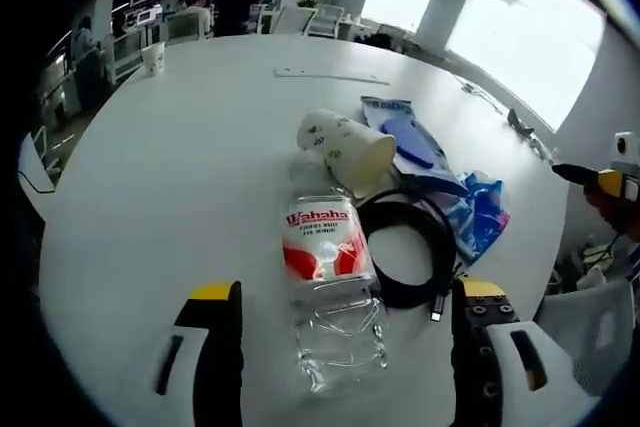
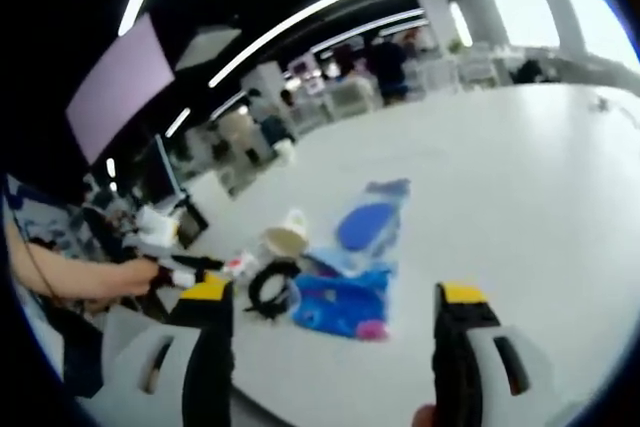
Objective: Arrange the tabletop items into an orderly group along one side of the table until the central work area is clear of visible clutter.
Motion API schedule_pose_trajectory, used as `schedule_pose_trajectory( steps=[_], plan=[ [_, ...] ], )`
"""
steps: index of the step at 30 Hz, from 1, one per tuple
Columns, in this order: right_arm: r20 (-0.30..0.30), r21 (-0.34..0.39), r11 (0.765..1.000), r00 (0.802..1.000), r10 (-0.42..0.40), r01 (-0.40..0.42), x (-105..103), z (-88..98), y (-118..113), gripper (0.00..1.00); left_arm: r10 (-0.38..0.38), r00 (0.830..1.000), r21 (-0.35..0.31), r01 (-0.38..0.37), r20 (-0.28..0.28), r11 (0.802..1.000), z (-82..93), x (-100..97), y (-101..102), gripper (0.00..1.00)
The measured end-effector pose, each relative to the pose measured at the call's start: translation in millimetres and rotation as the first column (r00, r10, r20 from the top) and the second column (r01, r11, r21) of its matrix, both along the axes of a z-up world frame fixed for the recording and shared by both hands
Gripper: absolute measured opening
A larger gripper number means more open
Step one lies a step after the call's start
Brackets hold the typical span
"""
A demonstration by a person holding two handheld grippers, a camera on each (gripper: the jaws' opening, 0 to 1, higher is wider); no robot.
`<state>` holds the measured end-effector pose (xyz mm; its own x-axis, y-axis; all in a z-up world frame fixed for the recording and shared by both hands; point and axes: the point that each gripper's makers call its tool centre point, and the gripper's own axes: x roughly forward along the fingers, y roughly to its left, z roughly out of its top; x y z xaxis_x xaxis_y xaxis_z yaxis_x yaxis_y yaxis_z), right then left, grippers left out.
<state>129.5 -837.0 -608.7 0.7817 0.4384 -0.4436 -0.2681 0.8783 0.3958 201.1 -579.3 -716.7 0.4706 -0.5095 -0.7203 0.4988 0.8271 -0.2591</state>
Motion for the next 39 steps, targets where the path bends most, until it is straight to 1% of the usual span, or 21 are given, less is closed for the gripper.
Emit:
schedule_pose_trajectory(
  steps=[4, 8, 12, 13, 17, 22, 25, 26, 27, 29, 33, 34, 35, 36, 37, 39],
  plan=[
    [-0.004, 0.007, 1.0, 1.0, 0.002, -0.002, 0, -1.2, 1, 0.79, -0.015, 1.0, 0.016, 0.016, -0.009, 1.0, -6.6, -2.5, -4, 0.84],
    [-0.008, 0.005, 1.0, 1.0, 0.002, -0.002, -3, -2.6, 1, 0.79, -0.003, 1.0, 0.017, 0.004, -0.021, 1.0, -12.6, -4.5, -5, 0.84],
    [-0.011, 0.006, 1.0, 1.0, -0.007, 0.007, -5, -3.6, -3, 0.79, -0.008, 1.0, 0.033, 0.009, -0.029, 0.999, -16.3, -8.1, -6, 0.83],
    [-0.012, 0.004, 1.0, 1.0, -0.01, 0.01, -6, -4.0, -4, 0.79, -0.011, 1.0, 0.04, 0.012, -0.014, 0.999, -16.3, -5.7, -5, 0.82],
    [-0.013, 0.006, 1.0, 1.0, -0.025, 0.025, -9, -4.0, -8, 0.79, 0.007, 1.0, 0.039, -0.007, -0.015, 0.999, -15.8, -3.0, -4, 0.81],
    [-0.02, 0.003, 1.0, 0.999, -0.031, 0.031, -12, -5.8, -10, 0.78, 0.003, 1.0, 0.088, -0.003, 0.0, 0.996, -19.8, 0.5, -3, 0.76],
    [-0.022, 0.004, 0.999, 0.999, -0.033, 0.033, -14, -7.0, -10, 0.78, 0.009, 1.0, 0.115, -0.01, 0.016, 0.993, -20.4, 2.1, -3, 0.76],
    [-0.022, 0.005, 0.999, 0.999, -0.033, 0.034, -14, -7.4, -10, 0.78, 0.006, 1.0, 0.131, -0.009, 0.019, 0.991, -21.3, 2.2, -2, 0.75],
    [-0.023, 0.007, 0.999, 0.999, -0.034, 0.034, -15, -7.6, -10, 0.78, -0.006, 1.0, 0.173, 0.001, 0.027, 0.985, -23.2, 2.3, 1, 0.74],
    [-0.025, 0.007, 0.999, 0.999, -0.036, 0.036, -16, -8.2, -10, 0.78, -0.001, 1.0, 0.164, -0.004, 0.031, 0.987, -24.2, 3.1, -2, 0.72],
    [-0.026, 0.012, 0.999, 0.999, -0.047, 0.047, -20, -10.1, -11, 0.78, 0.007, 1.0, 0.158, -0.011, 0.025, 0.987, -21.6, 3.3, -5, 0.61],
    [-0.027, 0.013, 0.999, 0.998, -0.048, 0.048, -21, -10.4, -11, 0.78, 0.006, 1.0, 0.157, -0.01, 0.024, 0.988, -21.4, 3.4, -5, 0.53],
    [-0.03, 0.016, 0.999, 0.998, -0.05, 0.05, -22, -11.1, -11, 0.78, 0.018, 1.0, 0.163, -0.021, 0.021, 0.986, -20.9, 3.6, -4, 0.48],
    [-0.031, 0.017, 0.999, 0.998, -0.051, 0.052, -22, -11.5, -11, 0.78, 0.052, 0.999, 0.156, -0.051, 0.001, 0.986, -23.4, 3.3, -2, 0.48],
    [-0.033, 0.018, 0.998, 0.998, -0.053, 0.054, -24, -12.0, -11, 0.78, 0.047, 0.999, 0.152, -0.049, 0.019, 0.987, -23.5, 6.7, -2, 0.47],
    [-0.034, 0.021, 0.998, 0.998, -0.057, 0.057, -25, -12.3, -12, 0.78, 0.055, 0.998, 0.153, -0.057, 0.017, 0.987, -23.2, 6.7, 0, 0.46]
  ],
)
